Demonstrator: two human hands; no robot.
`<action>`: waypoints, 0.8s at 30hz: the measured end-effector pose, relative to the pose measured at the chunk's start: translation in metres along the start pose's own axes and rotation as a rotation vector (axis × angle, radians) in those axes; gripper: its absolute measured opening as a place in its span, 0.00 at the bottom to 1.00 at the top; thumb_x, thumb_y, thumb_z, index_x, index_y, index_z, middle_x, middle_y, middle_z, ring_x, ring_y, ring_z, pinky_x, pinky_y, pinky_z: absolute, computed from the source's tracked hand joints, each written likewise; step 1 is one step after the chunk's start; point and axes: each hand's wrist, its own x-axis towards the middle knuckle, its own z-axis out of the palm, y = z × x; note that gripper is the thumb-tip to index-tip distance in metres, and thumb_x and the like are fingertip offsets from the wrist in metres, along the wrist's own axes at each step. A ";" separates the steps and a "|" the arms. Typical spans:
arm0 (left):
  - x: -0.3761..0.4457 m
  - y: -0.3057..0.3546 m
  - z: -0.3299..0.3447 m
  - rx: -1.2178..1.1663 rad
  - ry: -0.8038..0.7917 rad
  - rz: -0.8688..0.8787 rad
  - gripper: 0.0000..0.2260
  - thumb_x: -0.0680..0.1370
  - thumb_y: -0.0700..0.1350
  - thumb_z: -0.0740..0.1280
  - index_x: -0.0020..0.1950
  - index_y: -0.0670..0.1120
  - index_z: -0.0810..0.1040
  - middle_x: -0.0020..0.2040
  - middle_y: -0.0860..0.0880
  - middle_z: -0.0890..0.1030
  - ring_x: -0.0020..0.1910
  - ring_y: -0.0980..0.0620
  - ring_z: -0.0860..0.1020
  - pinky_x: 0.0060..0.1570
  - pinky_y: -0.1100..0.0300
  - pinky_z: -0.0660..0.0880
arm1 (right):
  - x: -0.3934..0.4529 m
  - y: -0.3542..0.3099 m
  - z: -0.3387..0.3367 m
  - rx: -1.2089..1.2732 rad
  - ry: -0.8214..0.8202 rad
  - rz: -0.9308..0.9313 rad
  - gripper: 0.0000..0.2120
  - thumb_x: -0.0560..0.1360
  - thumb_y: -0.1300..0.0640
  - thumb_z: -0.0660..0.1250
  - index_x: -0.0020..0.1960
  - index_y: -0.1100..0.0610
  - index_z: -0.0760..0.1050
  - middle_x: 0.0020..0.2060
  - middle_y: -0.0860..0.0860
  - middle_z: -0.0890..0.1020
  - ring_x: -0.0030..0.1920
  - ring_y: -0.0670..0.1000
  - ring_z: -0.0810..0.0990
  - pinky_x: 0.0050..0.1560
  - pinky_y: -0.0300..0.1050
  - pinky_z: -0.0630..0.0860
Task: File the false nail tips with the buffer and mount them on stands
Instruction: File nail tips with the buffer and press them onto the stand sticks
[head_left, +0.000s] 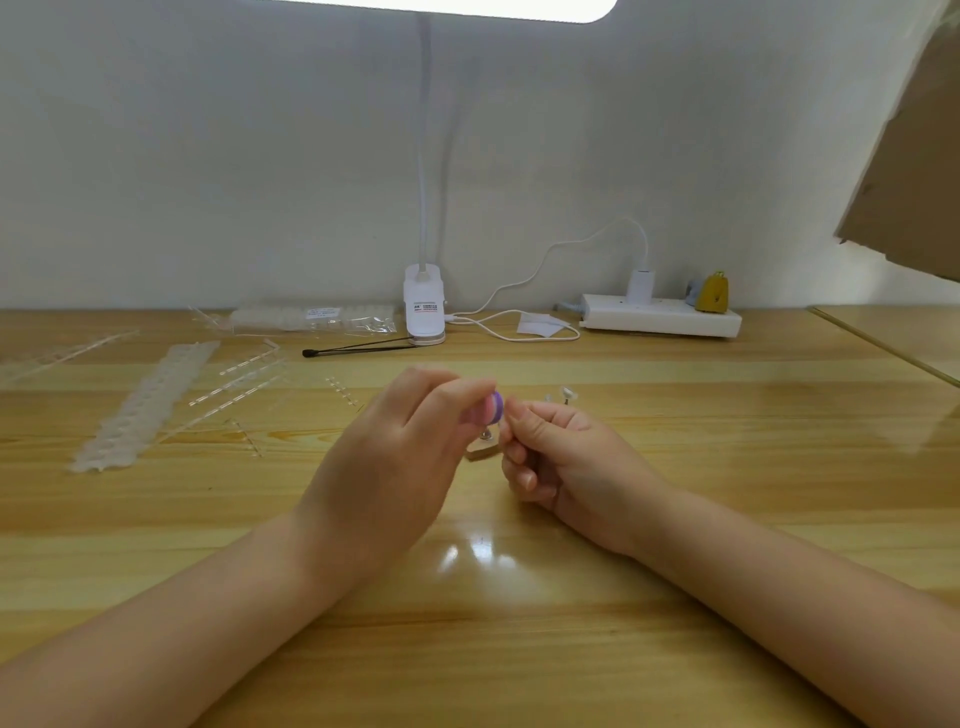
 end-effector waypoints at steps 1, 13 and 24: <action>0.000 0.002 0.001 -0.026 0.002 0.043 0.10 0.80 0.41 0.62 0.60 0.42 0.75 0.50 0.42 0.79 0.45 0.45 0.80 0.47 0.52 0.78 | 0.000 0.000 0.000 -0.004 -0.002 -0.005 0.11 0.74 0.52 0.64 0.35 0.55 0.77 0.29 0.50 0.71 0.25 0.45 0.68 0.25 0.34 0.61; -0.003 0.005 0.005 -0.004 -0.073 0.052 0.12 0.79 0.41 0.63 0.62 0.44 0.74 0.51 0.42 0.79 0.47 0.44 0.79 0.45 0.51 0.78 | 0.000 0.001 0.000 -0.009 0.029 0.003 0.10 0.77 0.55 0.62 0.39 0.58 0.74 0.28 0.50 0.70 0.25 0.45 0.67 0.24 0.34 0.61; -0.006 -0.007 0.007 0.084 -0.132 -0.033 0.14 0.77 0.38 0.66 0.62 0.45 0.75 0.51 0.42 0.79 0.46 0.41 0.78 0.43 0.47 0.77 | 0.000 -0.001 0.000 0.012 0.039 0.020 0.10 0.73 0.52 0.63 0.39 0.59 0.73 0.29 0.50 0.70 0.25 0.45 0.67 0.24 0.33 0.59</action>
